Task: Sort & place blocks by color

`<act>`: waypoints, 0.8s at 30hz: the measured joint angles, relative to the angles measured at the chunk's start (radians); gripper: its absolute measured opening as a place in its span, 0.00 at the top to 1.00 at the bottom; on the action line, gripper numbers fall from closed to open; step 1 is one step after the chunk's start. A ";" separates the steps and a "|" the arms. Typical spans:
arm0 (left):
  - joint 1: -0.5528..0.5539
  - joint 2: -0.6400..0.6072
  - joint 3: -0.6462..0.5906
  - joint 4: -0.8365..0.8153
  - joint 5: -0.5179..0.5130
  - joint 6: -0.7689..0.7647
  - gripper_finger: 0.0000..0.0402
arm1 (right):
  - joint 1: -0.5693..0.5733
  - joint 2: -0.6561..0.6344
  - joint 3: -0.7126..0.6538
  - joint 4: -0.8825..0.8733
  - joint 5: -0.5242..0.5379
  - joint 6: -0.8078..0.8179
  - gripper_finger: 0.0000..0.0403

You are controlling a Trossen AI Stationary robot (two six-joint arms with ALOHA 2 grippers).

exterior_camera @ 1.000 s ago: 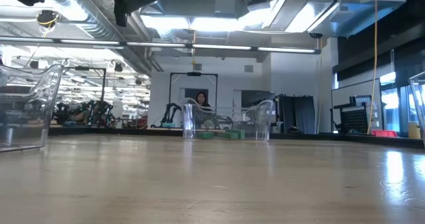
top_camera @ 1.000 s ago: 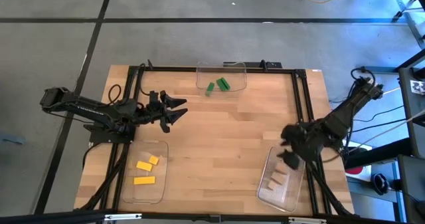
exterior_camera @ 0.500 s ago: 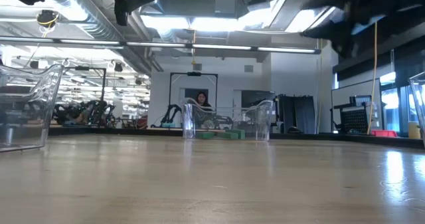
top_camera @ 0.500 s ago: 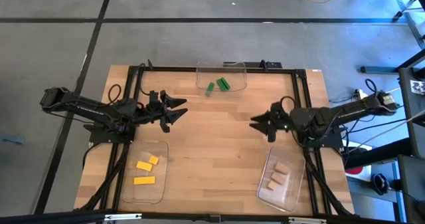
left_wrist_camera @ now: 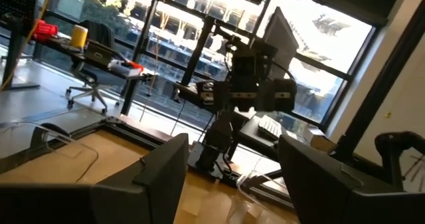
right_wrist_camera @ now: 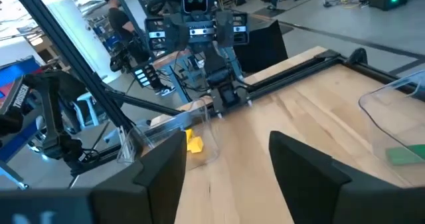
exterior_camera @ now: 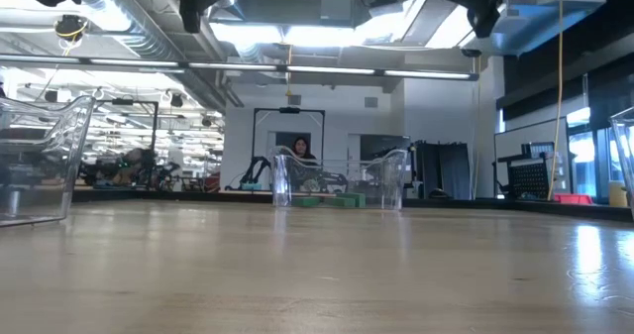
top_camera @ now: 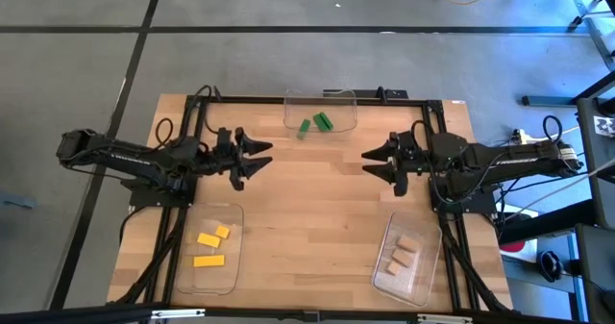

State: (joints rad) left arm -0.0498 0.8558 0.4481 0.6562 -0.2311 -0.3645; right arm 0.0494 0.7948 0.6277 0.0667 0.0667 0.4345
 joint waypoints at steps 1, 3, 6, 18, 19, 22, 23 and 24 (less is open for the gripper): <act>0.000 0.000 0.000 -0.008 0.009 0.000 0.44 | 0.000 0.000 0.000 -0.001 0.000 0.001 0.46; 0.000 0.000 0.000 -0.024 0.014 -0.011 0.44 | 0.000 0.000 0.000 -0.002 0.000 0.001 0.46; 0.000 0.000 0.000 -0.029 0.013 -0.026 0.45 | 0.000 0.000 0.000 -0.002 0.000 0.001 0.46; 0.046 -0.244 0.001 -0.279 0.050 0.033 0.46 | 0.000 0.000 0.000 0.000 0.002 0.001 0.46; 0.056 -0.283 0.001 -0.333 0.051 0.035 0.48 | 0.000 0.000 0.000 0.000 0.002 0.001 0.46; 0.089 -0.394 0.000 -0.470 0.050 0.053 0.56 | 0.000 0.000 0.000 0.003 0.002 0.001 0.46; 0.096 -0.425 -0.006 -0.494 0.050 0.057 0.59 | 0.000 0.000 0.000 0.002 0.002 0.001 0.46; 0.101 -0.454 -0.016 -0.502 0.054 0.058 0.64 | 0.000 0.000 0.000 0.002 0.002 0.001 0.46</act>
State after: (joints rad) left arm 0.0513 0.4020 0.4317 0.1547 -0.1775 -0.3065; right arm 0.0494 0.7952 0.6277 0.0690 0.0685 0.4355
